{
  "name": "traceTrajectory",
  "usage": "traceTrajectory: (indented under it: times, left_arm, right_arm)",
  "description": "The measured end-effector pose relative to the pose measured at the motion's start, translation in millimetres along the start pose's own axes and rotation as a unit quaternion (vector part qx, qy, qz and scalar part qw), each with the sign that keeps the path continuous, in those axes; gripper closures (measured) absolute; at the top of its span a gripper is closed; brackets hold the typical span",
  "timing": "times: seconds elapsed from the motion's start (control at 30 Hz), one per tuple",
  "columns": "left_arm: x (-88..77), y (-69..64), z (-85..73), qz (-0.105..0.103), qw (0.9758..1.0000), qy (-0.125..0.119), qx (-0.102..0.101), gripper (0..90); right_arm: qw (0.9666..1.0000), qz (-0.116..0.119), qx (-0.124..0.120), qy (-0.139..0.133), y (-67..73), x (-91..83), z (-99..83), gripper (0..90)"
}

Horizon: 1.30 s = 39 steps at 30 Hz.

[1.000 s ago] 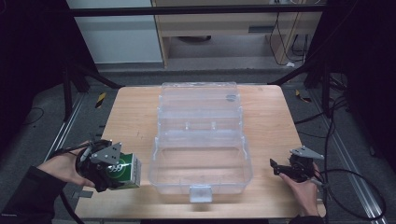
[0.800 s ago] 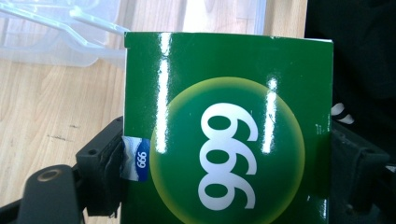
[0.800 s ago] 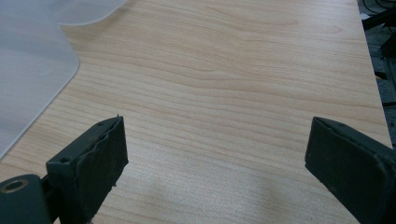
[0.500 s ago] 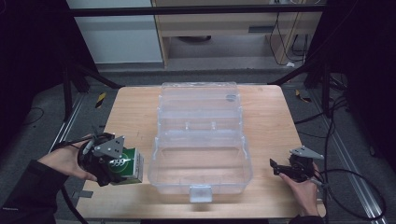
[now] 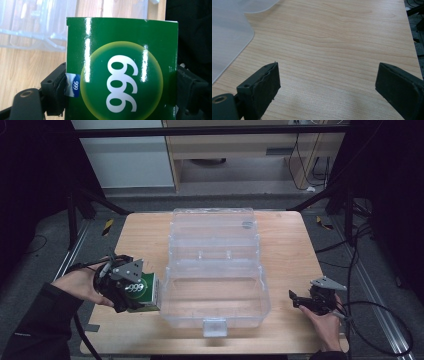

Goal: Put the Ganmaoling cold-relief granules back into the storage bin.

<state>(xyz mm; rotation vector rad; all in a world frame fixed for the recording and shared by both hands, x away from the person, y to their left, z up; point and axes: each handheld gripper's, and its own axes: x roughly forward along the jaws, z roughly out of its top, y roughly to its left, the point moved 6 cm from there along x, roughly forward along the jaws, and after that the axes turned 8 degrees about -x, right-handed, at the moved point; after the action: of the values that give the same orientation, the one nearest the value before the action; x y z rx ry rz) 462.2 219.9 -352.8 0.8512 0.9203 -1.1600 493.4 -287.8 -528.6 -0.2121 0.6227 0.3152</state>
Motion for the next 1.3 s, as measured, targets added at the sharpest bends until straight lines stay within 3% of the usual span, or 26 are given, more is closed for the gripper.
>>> traceTrajectory:
  times: [0.37, 0.97, 1.3]
  left_arm:
    - [7.6, 2.4, 25.1, -0.007, 0.9996, 0.009, 0.025, 15.0]
    - [29.3, 3.8, 55.6, -0.023, 0.9992, 0.003, 0.033, 15.0]
    - [42.8, 2.4, 64.0, -0.030, 0.9988, 0.010, 0.039, 15.0]
  right_arm:
    - [1.0000, 0.002, 0.002, 0.000, 0.3, -0.4, 0.2, 6.0]
    - [1.0000, 0.000, -0.004, -0.001, -0.1, -0.1, 0.4, 6.0]
    - [1.0000, 0.002, -0.004, -0.001, 0.2, 0.0, 0.4, 6.0]
